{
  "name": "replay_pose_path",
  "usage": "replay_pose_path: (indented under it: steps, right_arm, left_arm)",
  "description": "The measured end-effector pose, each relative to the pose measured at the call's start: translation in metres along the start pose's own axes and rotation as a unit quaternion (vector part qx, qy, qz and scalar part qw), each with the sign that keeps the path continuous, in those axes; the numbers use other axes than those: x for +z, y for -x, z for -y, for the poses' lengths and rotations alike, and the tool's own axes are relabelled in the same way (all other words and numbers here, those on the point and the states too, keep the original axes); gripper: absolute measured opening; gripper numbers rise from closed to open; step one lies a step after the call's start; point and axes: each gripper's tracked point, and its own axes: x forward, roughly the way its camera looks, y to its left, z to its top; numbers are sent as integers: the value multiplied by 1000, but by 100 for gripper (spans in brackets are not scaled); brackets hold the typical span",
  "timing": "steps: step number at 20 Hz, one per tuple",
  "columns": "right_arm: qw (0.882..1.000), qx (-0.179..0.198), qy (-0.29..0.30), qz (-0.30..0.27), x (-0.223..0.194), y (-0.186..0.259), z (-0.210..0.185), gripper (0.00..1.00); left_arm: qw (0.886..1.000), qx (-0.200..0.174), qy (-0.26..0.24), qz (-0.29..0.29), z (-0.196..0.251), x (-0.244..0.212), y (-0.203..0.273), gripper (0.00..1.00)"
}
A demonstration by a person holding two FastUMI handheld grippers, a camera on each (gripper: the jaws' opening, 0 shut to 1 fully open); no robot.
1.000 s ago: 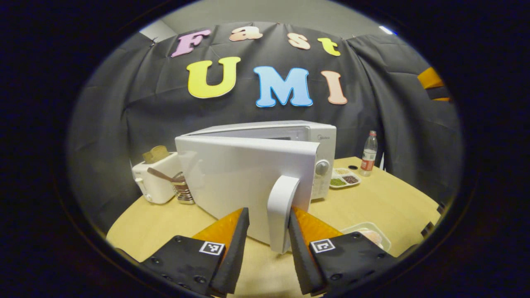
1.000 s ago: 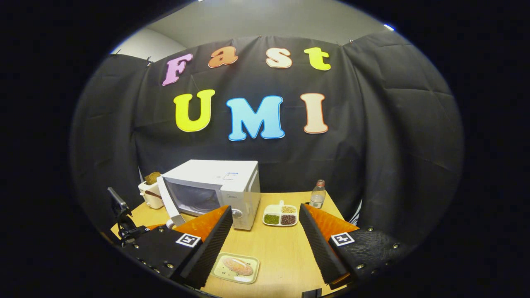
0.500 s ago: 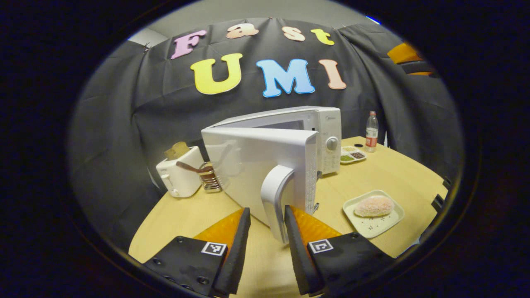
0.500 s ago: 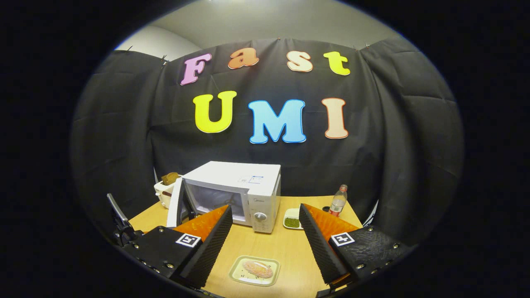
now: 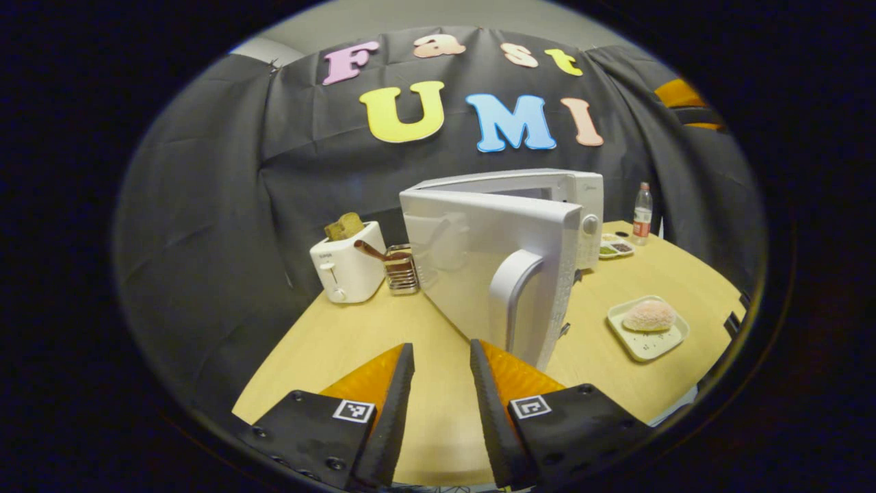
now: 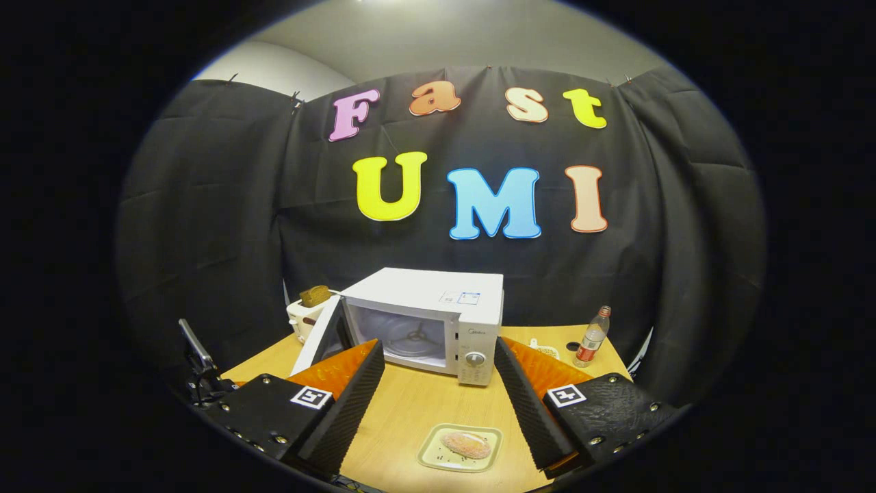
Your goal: Open the microwave oven with the left hand, put the food in, and close the microwave oven.
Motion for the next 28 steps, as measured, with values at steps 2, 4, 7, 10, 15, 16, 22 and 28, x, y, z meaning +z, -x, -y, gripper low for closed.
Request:
replay_pose_path:
  steps: [2,4,7,10,15,16,22,28]
  right_arm:
    - [1000,-1,14,9,6,4,0,99]
    - [1000,-4,17,8,4,3,2,99]
    - [1000,-13,9,1,2,4,8,98]
    - [1000,-27,6,3,4,6,16,98]
    - [1000,-25,8,-16,-15,0,16,98]
    - [1000,-15,10,-25,-24,-4,13,98]
    - [986,77,2,-146,-125,-33,16,99]
    - [951,83,-2,-297,-241,-55,56,99]
  left_arm:
    - [1000,-24,11,9,21,-2,14,54]
    - [999,-32,10,19,37,8,14,51]
    - [1000,-11,7,11,40,10,-17,60]
    - [1000,13,11,3,29,10,-31,57]
    - [997,51,62,-8,-25,-4,-20,57]
    - [996,49,67,-10,-33,-5,-20,53]
    - [998,-4,56,-15,-56,-13,-18,61]
    - [998,-16,60,-33,-84,-16,-16,57]
